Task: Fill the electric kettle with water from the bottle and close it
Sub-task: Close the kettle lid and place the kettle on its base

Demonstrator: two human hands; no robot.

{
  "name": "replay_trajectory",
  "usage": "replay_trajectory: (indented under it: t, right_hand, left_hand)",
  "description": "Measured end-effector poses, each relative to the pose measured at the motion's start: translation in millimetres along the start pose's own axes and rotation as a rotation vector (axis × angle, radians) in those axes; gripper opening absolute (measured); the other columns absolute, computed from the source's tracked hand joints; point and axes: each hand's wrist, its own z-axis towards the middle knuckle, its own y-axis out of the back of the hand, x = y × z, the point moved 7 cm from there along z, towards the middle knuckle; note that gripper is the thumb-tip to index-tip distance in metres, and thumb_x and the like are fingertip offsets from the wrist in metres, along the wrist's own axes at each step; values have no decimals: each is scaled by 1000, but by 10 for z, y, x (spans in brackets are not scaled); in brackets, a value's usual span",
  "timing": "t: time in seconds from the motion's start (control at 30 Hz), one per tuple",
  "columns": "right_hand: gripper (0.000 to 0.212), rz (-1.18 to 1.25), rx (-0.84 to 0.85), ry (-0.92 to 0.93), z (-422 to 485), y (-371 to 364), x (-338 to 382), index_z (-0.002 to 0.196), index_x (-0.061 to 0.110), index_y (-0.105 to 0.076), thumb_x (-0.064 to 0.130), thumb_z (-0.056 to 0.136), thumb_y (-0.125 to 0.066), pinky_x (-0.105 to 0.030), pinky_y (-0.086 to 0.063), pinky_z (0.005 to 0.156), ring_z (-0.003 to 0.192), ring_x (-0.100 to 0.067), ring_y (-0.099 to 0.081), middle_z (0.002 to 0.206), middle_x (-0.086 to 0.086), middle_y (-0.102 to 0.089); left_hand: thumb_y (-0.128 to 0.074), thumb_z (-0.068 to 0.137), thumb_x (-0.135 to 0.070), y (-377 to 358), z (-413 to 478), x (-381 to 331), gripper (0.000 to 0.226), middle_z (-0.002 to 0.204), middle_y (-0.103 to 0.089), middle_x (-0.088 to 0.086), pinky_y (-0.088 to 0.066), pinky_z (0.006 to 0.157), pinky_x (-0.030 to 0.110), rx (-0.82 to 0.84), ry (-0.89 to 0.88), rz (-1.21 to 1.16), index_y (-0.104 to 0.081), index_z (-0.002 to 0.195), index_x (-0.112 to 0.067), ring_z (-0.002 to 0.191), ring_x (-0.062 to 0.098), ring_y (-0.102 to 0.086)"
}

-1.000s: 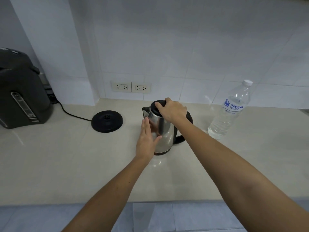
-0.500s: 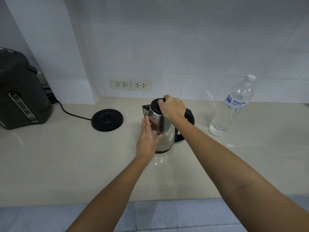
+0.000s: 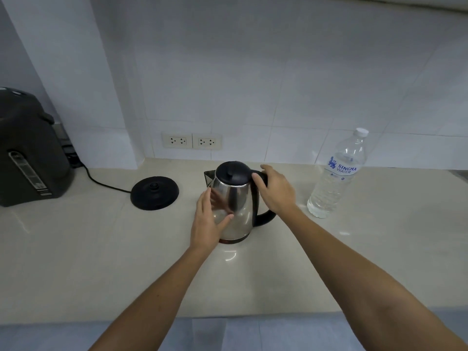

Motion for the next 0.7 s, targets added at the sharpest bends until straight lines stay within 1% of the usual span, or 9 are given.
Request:
replay_trajectory:
  t: [0.07, 0.17, 0.27, 0.33, 0.4, 0.43, 0.47, 0.6, 0.7]
  right_hand:
    - [54, 176, 39, -43, -90, -27, -275, 140, 19, -41, 48, 95, -45, -36, -43, 97, 121, -25, -54, 132, -4, -59]
    - [46, 320, 111, -76, -205, -129, -500, 137, 16, -42, 33, 96, -54, -29, -42, 89, 110, -24, -58, 119, -5, -62]
    - [37, 416, 130, -126, -249, -214, -593, 130, 15, -48, 23, 95, -57, -33, -47, 88, 99, -22, -58, 105, -3, -62]
    - [30, 437, 114, -144, -224, -226, -612, 120, 14, -52, 24, 93, -60, -29, -47, 79, 91, -21, -58, 98, -4, -63]
    - [26, 468, 91, -160, -198, -227, -621, 113, 11, -55, 24, 92, -63, -22, -43, 67, 84, -19, -56, 88, -2, -60]
    - [25, 487, 77, -166, -189, -221, -615, 111, 10, -56, 24, 91, -63, -20, -41, 65, 82, -19, -55, 85, 0, -58]
    - [25, 500, 65, -166, -184, -215, -608, 111, 10, -57, 24, 91, -63, -21, -40, 65, 82, -18, -54, 84, 1, -57]
    - [26, 506, 39, -130, -59, -135, -430, 110, 13, -59, 26, 89, -65, -27, -41, 76, 87, -20, -58, 91, -1, -62]
    - [27, 505, 22, -89, 159, -37, -146, 109, 14, -61, 27, 86, -67, -30, -46, 79, 88, -20, -59, 93, -2, -64]
  left_hand:
    - [-80, 72, -40, -27, 24, 54, 101, 147, -33, 0, -46, 105, 40, 31, 52, -53, -19, 150, -23, 131, 18, -44]
    - [-85, 62, -44, -75, 67, 50, 113, 143, -40, -1, -46, 105, 38, 61, 120, -115, -15, 149, -29, 126, 17, -49]
    - [-89, 59, -36, -125, 76, 3, 120, 146, -40, -3, -40, 106, 30, 50, 136, -163, -10, 149, -34, 130, 15, -46]
    - [-90, 57, -36, -137, 82, -22, 121, 146, -42, -4, -42, 106, 34, 23, 142, -167, -9, 148, -36, 130, 16, -48]
    - [-90, 56, -39, -140, 88, -34, 121, 145, -45, -3, -44, 107, 40, -8, 156, -148, -10, 148, -36, 129, 18, -50]
    - [-90, 56, -39, -136, 92, -34, 121, 144, -47, -2, -44, 107, 41, -20, 169, -140, -11, 148, -35, 129, 19, -50]
    - [-90, 56, -39, -134, 91, -27, 121, 142, -49, -2, -44, 107, 42, -30, 180, -139, -12, 148, -35, 128, 20, -51]
    - [-90, 52, -44, 14, 123, -42, 119, 131, -57, -4, -47, 103, 45, -84, 179, -169, -17, 145, -34, 121, 19, -57]
    - [-91, 55, -40, 268, 292, -111, 116, 132, -57, -1, -46, 104, 44, -127, 161, -178, -19, 145, -31, 122, 20, -56]
